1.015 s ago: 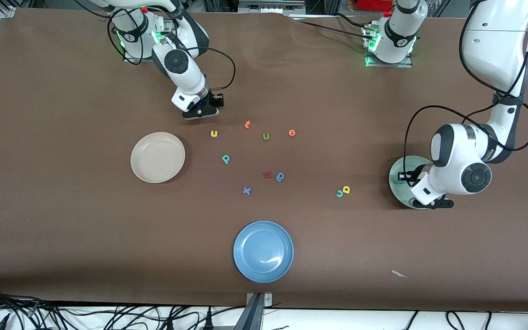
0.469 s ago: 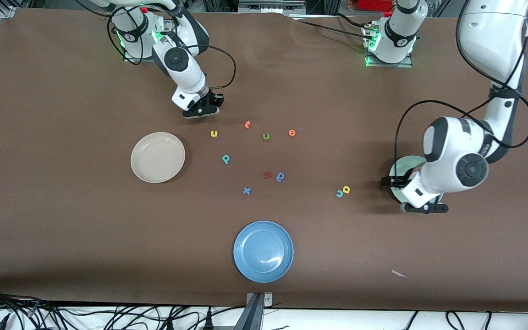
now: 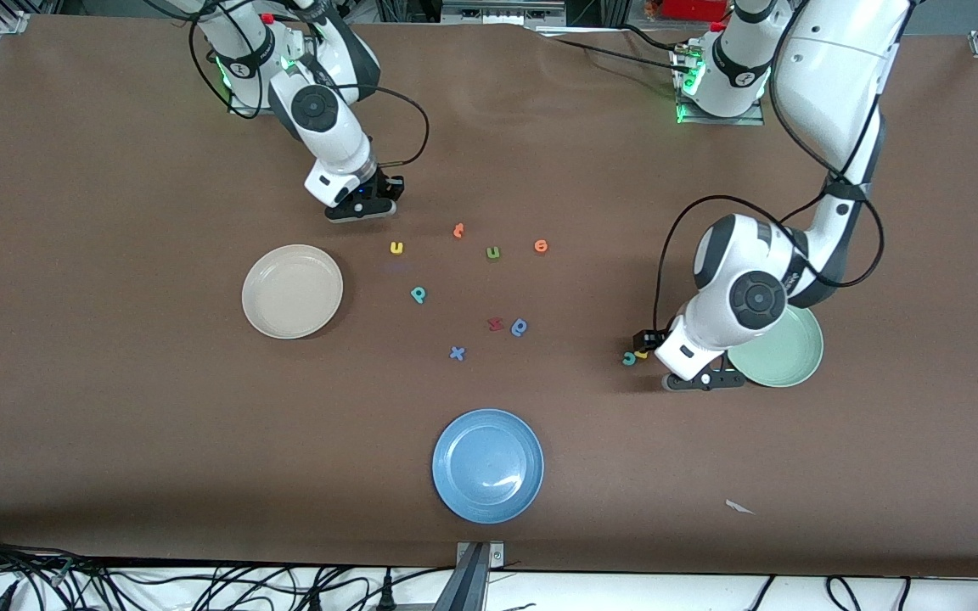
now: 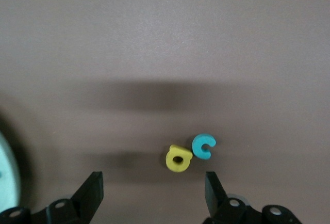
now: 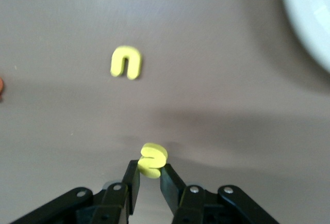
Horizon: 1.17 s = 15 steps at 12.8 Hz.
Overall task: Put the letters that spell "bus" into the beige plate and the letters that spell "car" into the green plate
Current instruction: 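Place the yellow s on the white plate while the left gripper grasps yellow a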
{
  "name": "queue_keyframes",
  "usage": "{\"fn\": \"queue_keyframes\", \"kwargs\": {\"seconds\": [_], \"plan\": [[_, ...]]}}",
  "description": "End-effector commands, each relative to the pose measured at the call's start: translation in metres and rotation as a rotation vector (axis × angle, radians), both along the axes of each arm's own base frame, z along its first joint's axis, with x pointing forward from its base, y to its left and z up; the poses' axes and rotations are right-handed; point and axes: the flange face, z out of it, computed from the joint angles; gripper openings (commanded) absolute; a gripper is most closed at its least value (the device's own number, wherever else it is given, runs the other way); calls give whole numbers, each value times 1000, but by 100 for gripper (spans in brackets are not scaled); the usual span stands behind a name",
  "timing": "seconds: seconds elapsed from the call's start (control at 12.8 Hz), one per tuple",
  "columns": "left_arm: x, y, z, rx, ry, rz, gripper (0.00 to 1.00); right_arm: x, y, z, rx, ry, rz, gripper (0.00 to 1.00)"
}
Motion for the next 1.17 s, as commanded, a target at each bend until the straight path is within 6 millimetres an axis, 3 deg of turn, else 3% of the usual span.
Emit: {"fn": "queue_keyframes", "kwargs": {"seconds": [0.0,0.23,0.39,0.55,0.7,0.78,0.86,0.94,1.09], "plan": [[2,-3,-22,8,-28,10,81,22,-33,24,-14,-37,55,0],[0,-12,-31,9,-38,18,76,55,-84,29,-5,-55,135,0],[-2,-15,-32,11,-33,19,76,69,-105,31,0,-67,183,0],[-6,-20,-34,12,-29,10,75,82,-128,20,5,-51,195,1],[-9,-21,-37,16,-19,10,75,84,-134,14,7,-42,188,23],[-9,-21,-37,17,-17,11,75,85,-134,14,8,-42,188,28],[-10,-23,-39,18,-15,8,75,87,-134,13,10,-42,185,45],[-12,-25,-44,20,-7,5,75,89,-133,13,11,-43,185,53],[-13,-26,-45,20,-6,3,75,93,-132,16,13,-50,177,54]]}}
